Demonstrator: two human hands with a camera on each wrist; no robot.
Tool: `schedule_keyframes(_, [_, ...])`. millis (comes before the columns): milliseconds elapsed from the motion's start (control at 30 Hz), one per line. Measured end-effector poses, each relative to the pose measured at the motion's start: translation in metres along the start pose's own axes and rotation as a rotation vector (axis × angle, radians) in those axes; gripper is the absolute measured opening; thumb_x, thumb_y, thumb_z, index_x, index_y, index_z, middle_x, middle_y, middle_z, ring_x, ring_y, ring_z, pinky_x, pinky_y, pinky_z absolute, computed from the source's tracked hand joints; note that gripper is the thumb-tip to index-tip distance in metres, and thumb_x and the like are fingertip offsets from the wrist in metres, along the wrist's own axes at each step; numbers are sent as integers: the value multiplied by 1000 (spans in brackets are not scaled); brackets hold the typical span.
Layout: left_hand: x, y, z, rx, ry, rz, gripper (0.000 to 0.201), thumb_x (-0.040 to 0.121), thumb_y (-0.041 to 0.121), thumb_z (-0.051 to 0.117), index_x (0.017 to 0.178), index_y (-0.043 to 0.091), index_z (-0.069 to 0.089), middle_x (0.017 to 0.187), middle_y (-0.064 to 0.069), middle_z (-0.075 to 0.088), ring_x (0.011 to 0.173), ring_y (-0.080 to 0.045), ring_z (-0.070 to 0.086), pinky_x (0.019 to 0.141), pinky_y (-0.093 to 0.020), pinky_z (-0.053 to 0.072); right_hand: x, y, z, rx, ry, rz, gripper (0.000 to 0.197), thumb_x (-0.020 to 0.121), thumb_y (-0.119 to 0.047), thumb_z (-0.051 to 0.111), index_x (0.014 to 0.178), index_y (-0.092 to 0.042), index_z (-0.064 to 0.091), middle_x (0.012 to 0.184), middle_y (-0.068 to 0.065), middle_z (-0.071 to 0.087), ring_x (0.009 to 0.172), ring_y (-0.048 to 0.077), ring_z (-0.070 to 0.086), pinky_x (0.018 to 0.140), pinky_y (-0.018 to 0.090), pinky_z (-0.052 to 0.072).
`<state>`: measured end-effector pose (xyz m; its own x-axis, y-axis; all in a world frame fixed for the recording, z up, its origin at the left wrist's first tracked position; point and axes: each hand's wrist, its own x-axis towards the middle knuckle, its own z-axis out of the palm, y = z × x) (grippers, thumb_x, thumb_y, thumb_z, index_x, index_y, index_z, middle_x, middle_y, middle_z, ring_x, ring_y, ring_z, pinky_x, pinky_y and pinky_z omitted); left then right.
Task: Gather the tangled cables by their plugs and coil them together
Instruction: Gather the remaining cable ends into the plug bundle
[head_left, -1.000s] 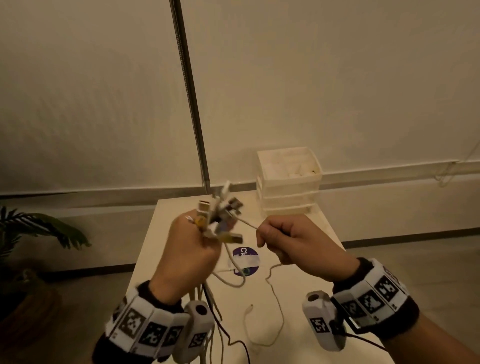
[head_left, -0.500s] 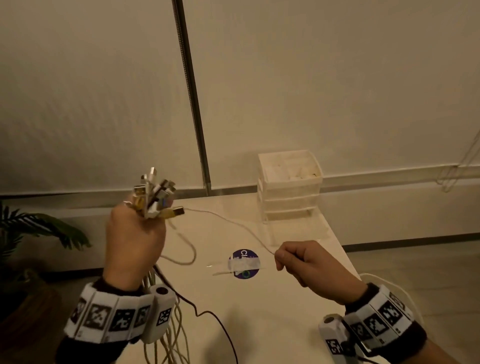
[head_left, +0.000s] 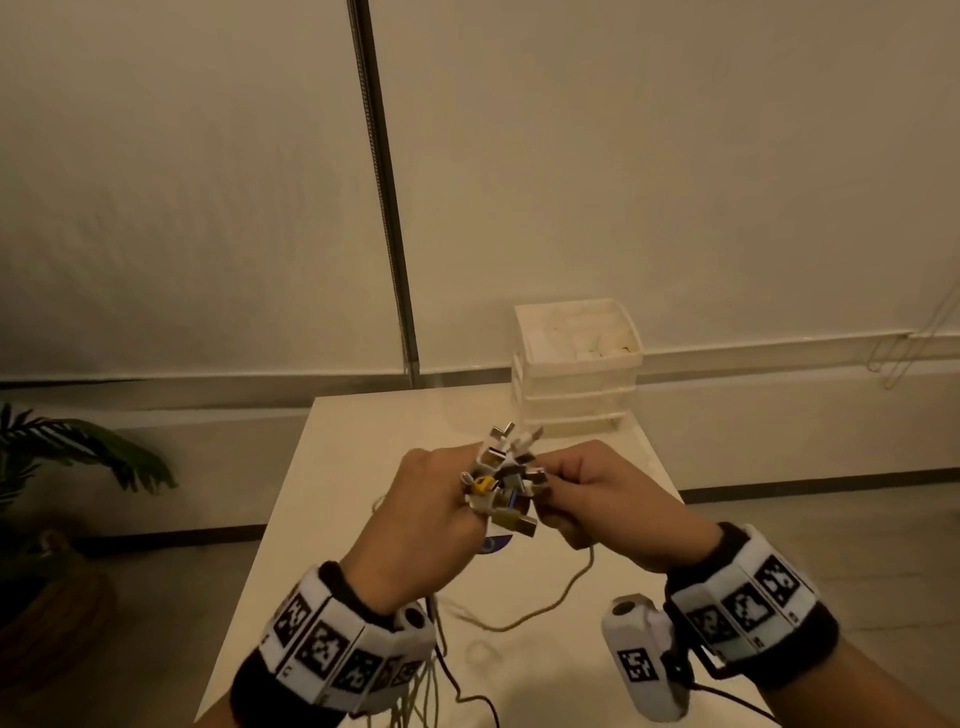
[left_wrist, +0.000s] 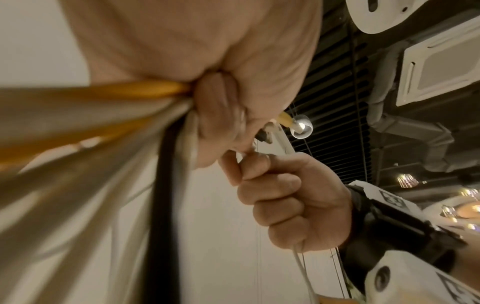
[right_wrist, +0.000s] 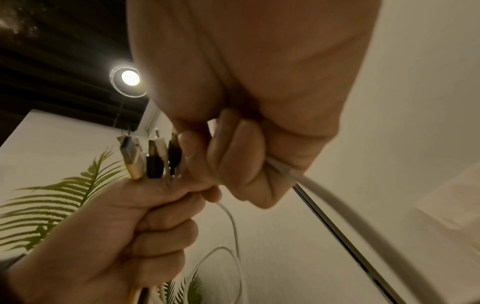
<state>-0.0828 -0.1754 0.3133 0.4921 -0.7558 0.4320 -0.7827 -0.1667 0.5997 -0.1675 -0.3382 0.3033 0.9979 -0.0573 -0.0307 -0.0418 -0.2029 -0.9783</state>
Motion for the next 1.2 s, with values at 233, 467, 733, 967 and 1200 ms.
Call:
schedule_keyframes(233, [-9, -74, -51, -31, 472, -409, 31, 86, -5, 55, 71, 18, 68, 64, -2, 65, 59, -19, 60, 56, -36, 45, -13, 22, -17, 33, 94, 55, 34, 99, -24, 48, 74, -10, 66, 52, -1, 33, 47, 11, 25, 48, 25, 23])
schedule_keyframes(467, [-19, -67, -57, 134, 528, -417, 27, 91, -2, 57, 73, 19, 59, 63, 5, 57, 61, -21, 57, 53, -27, 41, -16, 31, -14, -25, 166, 113, 36, 100, -22, 46, 69, -12, 62, 47, -6, 31, 43, 11, 23, 45, 24, 24])
schedule_keyframes(733, [-14, -19, 10, -99, -28, -58, 19, 77, 19, 50, 82, 16, 69, 78, 3, 70, 72, -16, 65, 67, -40, 51, -6, 7, 4, 2, 71, 68, 37, 101, -24, 44, 72, -10, 62, 49, -2, 31, 44, 12, 23, 45, 27, 21])
schedule_keyframes(967, [-9, -34, 1, -181, 278, -202, 39, 87, -6, 53, 68, 27, 63, 68, 18, 68, 60, 5, 61, 52, -12, 45, -14, 8, 6, 55, 69, 24, 37, 101, -24, 42, 81, -3, 64, 54, 9, 30, 45, 14, 22, 43, 21, 24])
schedule_keyframes(1200, [-9, -61, -32, -12, 484, -291, 32, 91, -5, 56, 76, 21, 67, 66, 11, 62, 56, 9, 56, 49, -4, 36, -51, 46, 0, 112, 77, 146, 36, 90, -42, 50, 71, -14, 62, 53, 2, 35, 48, 14, 27, 48, 27, 26])
